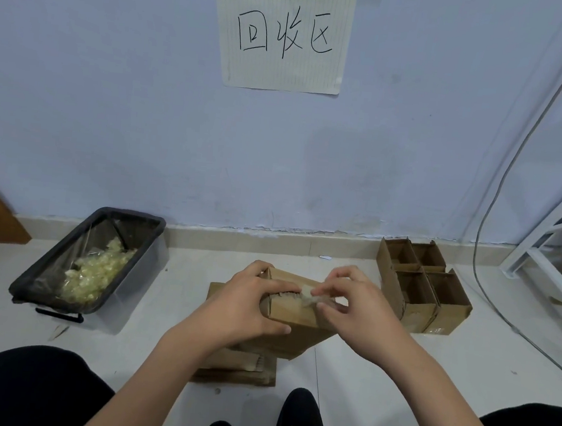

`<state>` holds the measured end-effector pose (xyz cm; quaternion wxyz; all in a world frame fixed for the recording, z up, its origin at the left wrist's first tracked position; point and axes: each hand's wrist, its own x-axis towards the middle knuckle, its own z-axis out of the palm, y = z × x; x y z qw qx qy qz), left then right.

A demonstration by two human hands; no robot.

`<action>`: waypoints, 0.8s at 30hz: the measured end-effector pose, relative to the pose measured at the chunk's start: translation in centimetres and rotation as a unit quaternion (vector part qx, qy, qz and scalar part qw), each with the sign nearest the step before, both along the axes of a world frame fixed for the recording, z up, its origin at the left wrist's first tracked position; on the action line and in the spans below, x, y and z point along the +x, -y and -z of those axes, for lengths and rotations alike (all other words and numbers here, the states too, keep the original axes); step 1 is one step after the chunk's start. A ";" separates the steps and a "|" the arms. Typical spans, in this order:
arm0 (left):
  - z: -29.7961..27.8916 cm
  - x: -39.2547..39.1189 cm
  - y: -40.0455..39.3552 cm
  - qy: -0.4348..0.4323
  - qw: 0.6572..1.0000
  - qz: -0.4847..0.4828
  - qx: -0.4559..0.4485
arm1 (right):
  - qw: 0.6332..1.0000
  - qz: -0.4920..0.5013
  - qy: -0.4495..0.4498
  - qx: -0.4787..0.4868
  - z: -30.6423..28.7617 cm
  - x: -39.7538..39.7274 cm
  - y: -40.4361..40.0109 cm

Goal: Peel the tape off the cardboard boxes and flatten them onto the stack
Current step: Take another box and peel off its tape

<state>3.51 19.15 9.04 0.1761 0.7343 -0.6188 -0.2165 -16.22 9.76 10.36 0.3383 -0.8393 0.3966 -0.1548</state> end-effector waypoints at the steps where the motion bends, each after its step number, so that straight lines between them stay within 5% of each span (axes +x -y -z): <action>1: 0.0 -0.1 0.0 0.003 1.000 0.006 0.004 | 1.000 0.011 -0.004 -0.015 0.1 0.0 0.1; 6: -0.1 -0.2 -0.2 0.008 1.000 0.017 0.017 | 0.999 0.017 -0.026 -0.029 0.1 0.0 0.1; 15: -0.3 0.4 -0.1 -0.010 1.000 -0.001 -0.004 | 0.982 0.049 0.145 0.109 0.7 0.4 0.1; 24: -0.1 0.4 -0.2 0.003 1.000 0.016 0.011 | 0.997 0.029 0.066 0.025 0.8 0.5 -0.1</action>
